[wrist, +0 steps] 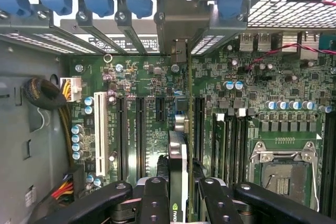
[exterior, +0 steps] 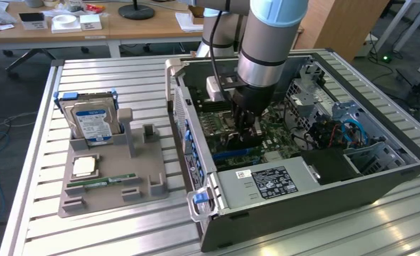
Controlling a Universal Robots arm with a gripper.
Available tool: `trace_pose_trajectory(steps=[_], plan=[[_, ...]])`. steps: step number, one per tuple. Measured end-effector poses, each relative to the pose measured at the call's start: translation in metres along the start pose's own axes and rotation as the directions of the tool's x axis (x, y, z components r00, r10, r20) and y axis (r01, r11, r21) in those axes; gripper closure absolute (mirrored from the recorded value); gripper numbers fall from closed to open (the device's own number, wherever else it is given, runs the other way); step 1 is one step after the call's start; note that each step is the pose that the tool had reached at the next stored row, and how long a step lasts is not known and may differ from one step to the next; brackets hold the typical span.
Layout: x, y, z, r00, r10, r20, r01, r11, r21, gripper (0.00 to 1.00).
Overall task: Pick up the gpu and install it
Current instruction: 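Insert the gpu into the slot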
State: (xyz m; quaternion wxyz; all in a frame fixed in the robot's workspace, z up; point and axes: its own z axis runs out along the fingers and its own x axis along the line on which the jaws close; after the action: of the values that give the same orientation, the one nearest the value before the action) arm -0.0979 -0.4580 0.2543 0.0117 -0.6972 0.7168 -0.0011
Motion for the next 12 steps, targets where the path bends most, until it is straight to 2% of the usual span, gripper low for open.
trace_pose_trajectory(steps=[12], plan=[[0.0001, 0.0002, 0.0077, 1.0000, 0.000, -0.0006, 0.000, 1.0000, -0.0001, 0.73]])
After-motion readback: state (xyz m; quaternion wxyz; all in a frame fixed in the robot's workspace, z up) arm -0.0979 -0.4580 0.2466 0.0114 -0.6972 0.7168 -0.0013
